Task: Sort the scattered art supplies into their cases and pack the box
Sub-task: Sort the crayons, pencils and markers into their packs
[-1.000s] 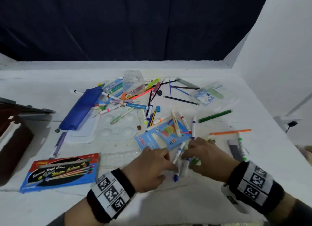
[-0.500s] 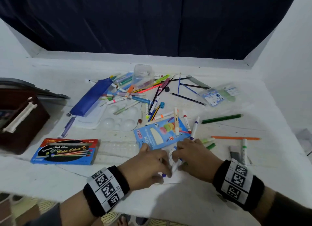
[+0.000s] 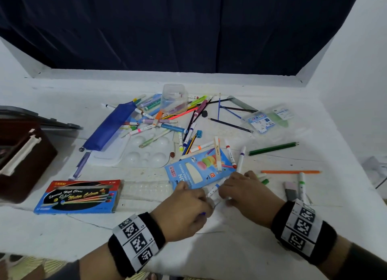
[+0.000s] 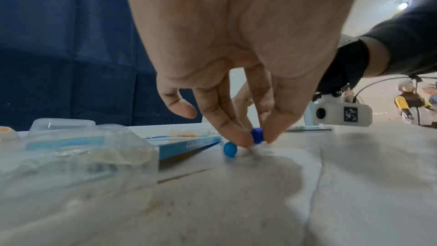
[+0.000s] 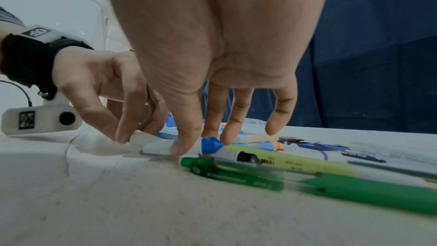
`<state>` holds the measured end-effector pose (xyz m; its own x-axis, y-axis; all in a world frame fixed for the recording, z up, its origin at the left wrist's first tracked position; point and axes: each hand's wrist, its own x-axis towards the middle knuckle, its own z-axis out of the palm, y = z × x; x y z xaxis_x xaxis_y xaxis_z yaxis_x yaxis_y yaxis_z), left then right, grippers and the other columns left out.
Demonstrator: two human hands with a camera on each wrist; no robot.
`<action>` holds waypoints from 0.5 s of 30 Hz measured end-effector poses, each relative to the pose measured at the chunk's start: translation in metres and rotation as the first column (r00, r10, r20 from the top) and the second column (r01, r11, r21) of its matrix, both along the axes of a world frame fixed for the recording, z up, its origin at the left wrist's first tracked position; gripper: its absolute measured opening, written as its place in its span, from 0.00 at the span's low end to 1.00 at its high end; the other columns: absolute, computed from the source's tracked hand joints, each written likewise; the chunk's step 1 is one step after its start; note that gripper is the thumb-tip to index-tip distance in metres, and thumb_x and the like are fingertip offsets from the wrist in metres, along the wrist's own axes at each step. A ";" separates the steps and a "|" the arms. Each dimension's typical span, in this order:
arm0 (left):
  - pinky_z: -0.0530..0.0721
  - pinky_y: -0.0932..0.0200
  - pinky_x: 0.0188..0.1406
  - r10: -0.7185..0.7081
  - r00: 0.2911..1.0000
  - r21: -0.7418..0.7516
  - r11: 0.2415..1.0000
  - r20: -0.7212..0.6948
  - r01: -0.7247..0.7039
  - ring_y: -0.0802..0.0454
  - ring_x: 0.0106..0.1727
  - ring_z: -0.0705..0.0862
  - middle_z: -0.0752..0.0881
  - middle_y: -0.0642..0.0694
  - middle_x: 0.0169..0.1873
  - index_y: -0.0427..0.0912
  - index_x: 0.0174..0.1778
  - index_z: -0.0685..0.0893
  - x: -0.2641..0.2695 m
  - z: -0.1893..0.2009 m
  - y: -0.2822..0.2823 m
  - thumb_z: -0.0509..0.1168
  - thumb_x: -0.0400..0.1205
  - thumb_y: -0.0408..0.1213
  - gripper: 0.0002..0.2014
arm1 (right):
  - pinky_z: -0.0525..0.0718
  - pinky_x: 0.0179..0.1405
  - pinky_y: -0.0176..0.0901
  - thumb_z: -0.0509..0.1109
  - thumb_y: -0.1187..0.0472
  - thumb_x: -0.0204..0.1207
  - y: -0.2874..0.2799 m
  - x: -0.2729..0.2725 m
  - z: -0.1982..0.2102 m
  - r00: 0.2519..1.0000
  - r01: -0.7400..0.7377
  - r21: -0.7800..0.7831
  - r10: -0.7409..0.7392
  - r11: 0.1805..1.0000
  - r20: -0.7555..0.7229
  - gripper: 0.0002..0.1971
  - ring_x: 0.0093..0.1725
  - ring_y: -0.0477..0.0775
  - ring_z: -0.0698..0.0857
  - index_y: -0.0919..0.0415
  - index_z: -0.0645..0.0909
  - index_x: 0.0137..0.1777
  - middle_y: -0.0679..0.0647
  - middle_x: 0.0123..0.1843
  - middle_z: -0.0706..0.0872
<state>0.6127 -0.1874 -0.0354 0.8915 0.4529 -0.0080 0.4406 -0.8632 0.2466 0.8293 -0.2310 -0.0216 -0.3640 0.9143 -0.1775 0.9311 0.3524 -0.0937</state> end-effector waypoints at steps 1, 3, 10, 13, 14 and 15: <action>0.66 0.54 0.49 0.023 1.000 -0.024 0.999 0.022 -0.022 0.54 0.44 0.79 0.82 0.55 0.45 0.56 0.49 0.86 -0.001 0.000 0.001 0.57 0.81 0.48 0.12 | 0.69 0.65 0.52 0.63 0.58 0.84 0.000 0.001 0.000 1.000 0.011 0.000 -0.011 1.000 -0.014 0.09 0.66 0.51 0.73 0.45 0.76 0.61 0.45 0.61 0.81; 0.73 0.53 0.51 0.090 0.991 -0.097 0.992 0.102 -0.080 0.55 0.46 0.81 0.82 0.56 0.45 0.57 0.48 0.86 -0.008 0.004 0.006 0.56 0.80 0.49 0.13 | 0.69 0.66 0.50 0.63 0.57 0.85 -0.001 0.002 0.000 0.999 0.023 0.009 -0.022 1.000 -0.034 0.09 0.66 0.50 0.73 0.45 0.76 0.62 0.45 0.63 0.81; 0.80 0.71 0.48 0.483 0.761 -0.343 0.869 0.433 -0.356 0.59 0.47 0.86 0.87 0.60 0.42 0.52 0.46 0.89 -0.058 0.032 0.014 0.72 0.77 0.27 0.13 | 0.80 0.51 0.44 0.74 0.57 0.77 0.006 -0.006 0.005 0.915 0.099 0.142 -0.034 0.985 -0.401 0.07 0.53 0.46 0.81 0.46 0.81 0.51 0.43 0.51 0.82; 0.82 0.67 0.50 0.591 0.668 -0.416 0.802 0.451 -0.429 0.55 0.49 0.88 0.90 0.57 0.45 0.52 0.47 0.90 -0.096 0.042 0.019 0.73 0.78 0.26 0.13 | 0.83 0.47 0.42 0.76 0.61 0.75 0.017 -0.025 0.013 0.801 0.144 0.141 -0.032 0.979 -0.597 0.08 0.46 0.43 0.80 0.49 0.81 0.47 0.42 0.46 0.80; 0.84 0.64 0.51 0.614 0.653 -0.440 0.783 0.443 -0.439 0.54 0.49 0.89 0.90 0.56 0.47 0.52 0.48 0.90 -0.111 0.043 0.023 0.73 0.79 0.27 0.13 | 0.82 0.48 0.42 0.76 0.62 0.75 0.021 -0.033 0.015 0.780 0.156 0.145 -0.032 0.977 -0.626 0.07 0.46 0.43 0.80 0.50 0.82 0.47 0.42 0.46 0.80; 0.85 0.61 0.52 0.629 0.648 -0.457 0.770 0.429 -0.445 0.53 0.50 0.89 0.90 0.54 0.48 0.52 0.49 0.90 -0.124 0.045 0.027 0.72 0.81 0.29 0.11 | 0.81 0.50 0.41 0.77 0.62 0.75 0.026 -0.041 0.017 0.763 0.166 0.143 -0.035 0.976 -0.646 0.08 0.47 0.43 0.81 0.50 0.82 0.47 0.43 0.46 0.81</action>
